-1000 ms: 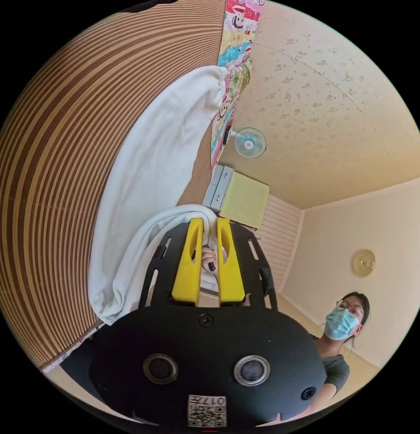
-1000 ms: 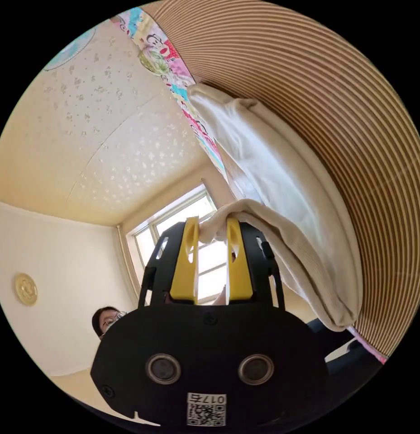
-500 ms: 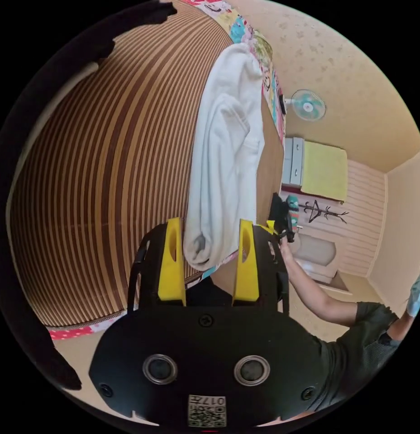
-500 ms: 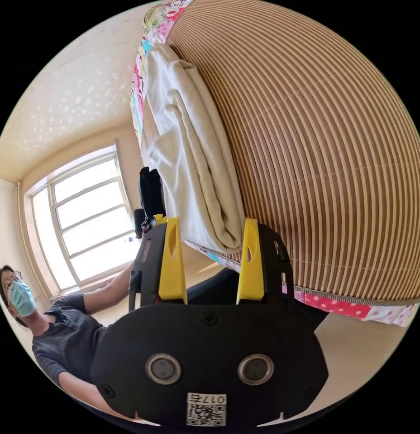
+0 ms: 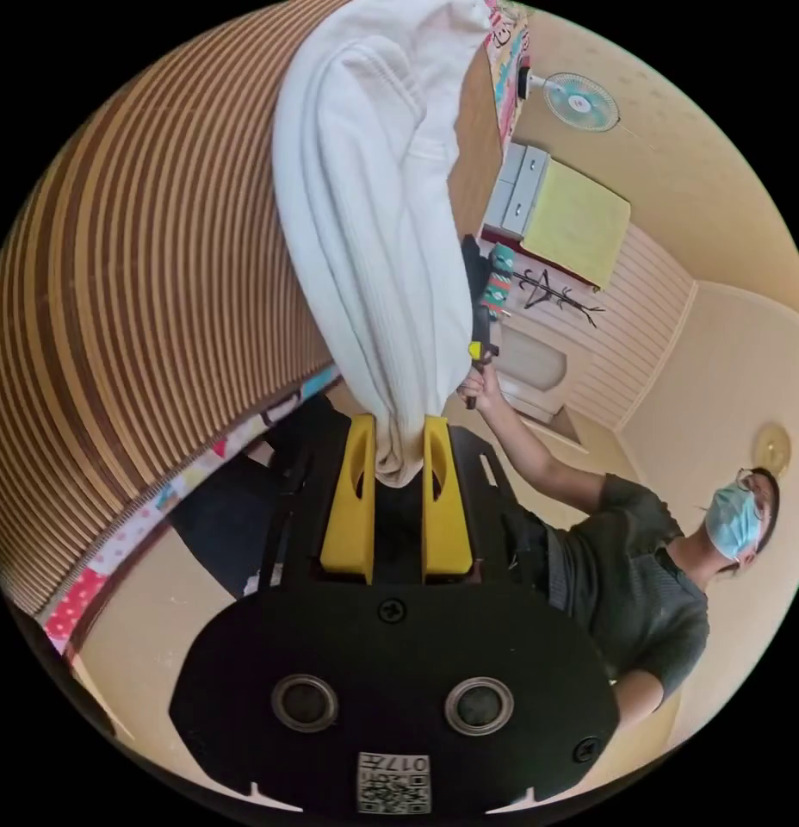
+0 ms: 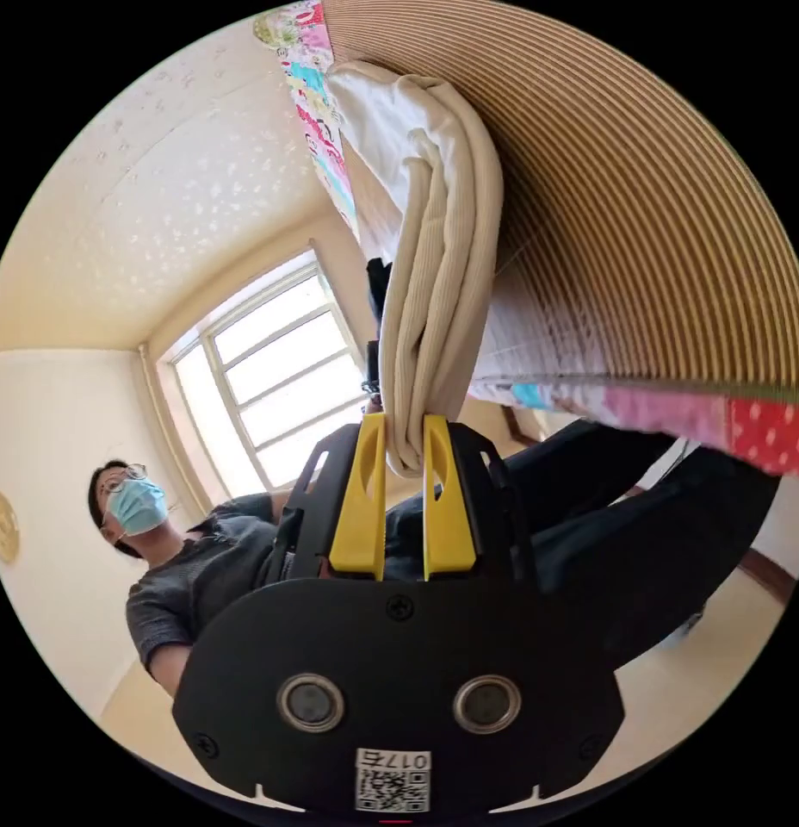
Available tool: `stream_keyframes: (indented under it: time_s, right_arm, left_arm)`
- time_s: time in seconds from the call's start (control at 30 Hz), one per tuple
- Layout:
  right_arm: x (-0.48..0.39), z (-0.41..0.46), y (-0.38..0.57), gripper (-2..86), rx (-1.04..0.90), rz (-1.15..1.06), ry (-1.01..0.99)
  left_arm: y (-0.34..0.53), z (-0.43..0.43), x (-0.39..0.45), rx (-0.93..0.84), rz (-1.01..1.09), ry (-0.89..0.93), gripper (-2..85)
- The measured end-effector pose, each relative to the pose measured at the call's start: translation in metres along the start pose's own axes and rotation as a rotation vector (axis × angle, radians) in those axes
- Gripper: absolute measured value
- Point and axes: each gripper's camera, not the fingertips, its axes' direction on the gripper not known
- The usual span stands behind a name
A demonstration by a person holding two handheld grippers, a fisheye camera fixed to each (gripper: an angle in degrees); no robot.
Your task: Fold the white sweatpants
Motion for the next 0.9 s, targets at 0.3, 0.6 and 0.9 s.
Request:
stream_keyframes:
  time_s: [0.3, 0.6, 0.9]
  right_arm:
    - [-0.011, 0.033, 0.069, 7.1, 0.064, 0.390, -0.383]
    - [-0.080, -0.049, -0.125, 5.3, 0.438, -0.119, -0.347]
    - [-0.068, 0.049, -0.133, 16.9, 0.320, -0.123, 0.709]
  left_arm:
    - [0.083, 0.037, 0.019, -0.049, -0.280, 0.689, 8.7]
    - [-0.063, -0.069, 0.012, 0.370, -0.138, 0.659, 9.7]
    - [-0.073, -0.072, 0.030, 0.583, -0.028, -0.186, 14.8]
